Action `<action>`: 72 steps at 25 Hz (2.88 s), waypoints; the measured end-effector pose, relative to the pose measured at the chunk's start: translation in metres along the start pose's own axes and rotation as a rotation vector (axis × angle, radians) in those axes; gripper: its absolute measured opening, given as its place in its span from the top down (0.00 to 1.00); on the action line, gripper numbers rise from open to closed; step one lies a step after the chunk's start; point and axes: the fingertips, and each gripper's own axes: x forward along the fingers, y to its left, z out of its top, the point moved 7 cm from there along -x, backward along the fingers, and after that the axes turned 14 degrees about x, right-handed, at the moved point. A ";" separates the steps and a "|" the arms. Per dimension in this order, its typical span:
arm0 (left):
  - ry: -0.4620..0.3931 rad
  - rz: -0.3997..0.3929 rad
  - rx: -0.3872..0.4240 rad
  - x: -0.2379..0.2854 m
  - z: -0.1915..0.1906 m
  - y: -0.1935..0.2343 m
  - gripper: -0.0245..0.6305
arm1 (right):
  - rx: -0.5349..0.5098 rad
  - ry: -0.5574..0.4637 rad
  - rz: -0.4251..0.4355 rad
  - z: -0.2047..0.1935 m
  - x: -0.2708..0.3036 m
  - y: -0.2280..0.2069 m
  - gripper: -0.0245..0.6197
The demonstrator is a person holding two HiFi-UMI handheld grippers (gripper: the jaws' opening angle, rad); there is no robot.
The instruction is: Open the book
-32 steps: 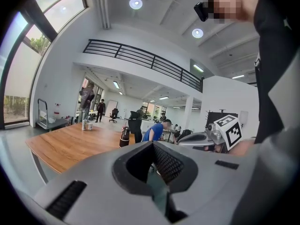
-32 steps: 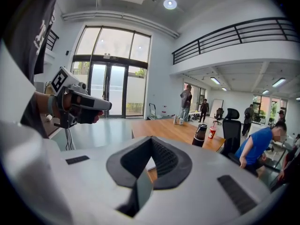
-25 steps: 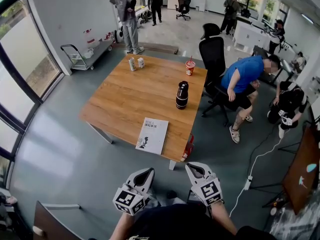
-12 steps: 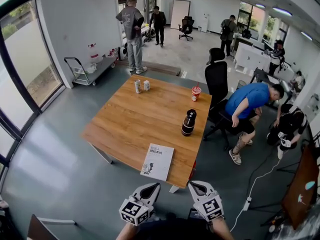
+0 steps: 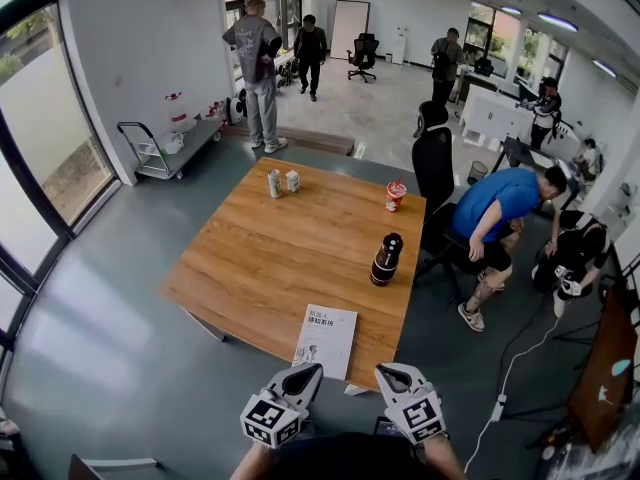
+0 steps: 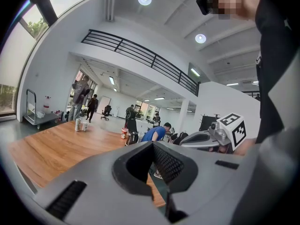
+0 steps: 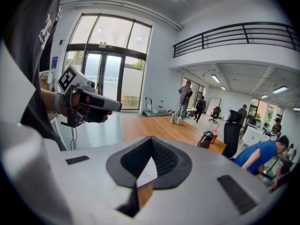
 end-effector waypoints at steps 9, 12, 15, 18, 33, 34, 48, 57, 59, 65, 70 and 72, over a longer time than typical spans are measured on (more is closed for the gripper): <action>-0.005 -0.034 -0.023 0.001 -0.002 0.061 0.96 | 0.008 0.036 -0.033 0.017 0.045 0.010 0.98; -0.003 -0.046 -0.023 -0.001 -0.003 0.079 0.96 | 0.006 0.036 -0.044 0.024 0.059 0.015 0.98; 0.004 -0.062 -0.026 -0.004 -0.005 0.095 0.96 | 0.005 0.064 -0.065 0.026 0.070 0.022 0.98; 0.016 -0.081 -0.030 -0.007 -0.010 0.108 0.96 | 0.019 0.101 -0.090 0.025 0.079 0.029 0.98; 0.048 -0.201 0.000 -0.013 -0.029 0.149 0.96 | 0.061 0.090 -0.230 0.030 0.092 0.049 0.98; 0.051 -0.202 0.003 -0.014 -0.031 0.150 0.96 | 0.076 0.088 -0.230 0.027 0.092 0.048 0.98; 0.120 -0.166 0.004 0.014 -0.034 0.116 0.96 | 0.249 -0.040 -0.189 0.022 0.082 -0.017 0.98; 0.253 -0.150 0.023 0.042 -0.075 0.089 0.96 | 0.422 0.036 -0.107 -0.021 0.094 -0.059 0.98; 0.286 -0.143 0.025 0.048 -0.090 0.089 0.96 | 0.493 0.052 -0.077 -0.035 0.102 -0.065 0.98; 0.390 -0.111 -0.031 0.064 -0.137 0.097 0.96 | 0.587 0.138 -0.022 -0.074 0.122 -0.074 0.95; 0.455 -0.120 -0.042 0.075 -0.168 0.100 0.96 | 0.619 0.217 -0.009 -0.109 0.144 -0.076 0.93; 0.471 -0.123 -0.047 0.080 -0.176 0.101 0.96 | 0.632 0.249 -0.007 -0.124 0.153 -0.078 0.93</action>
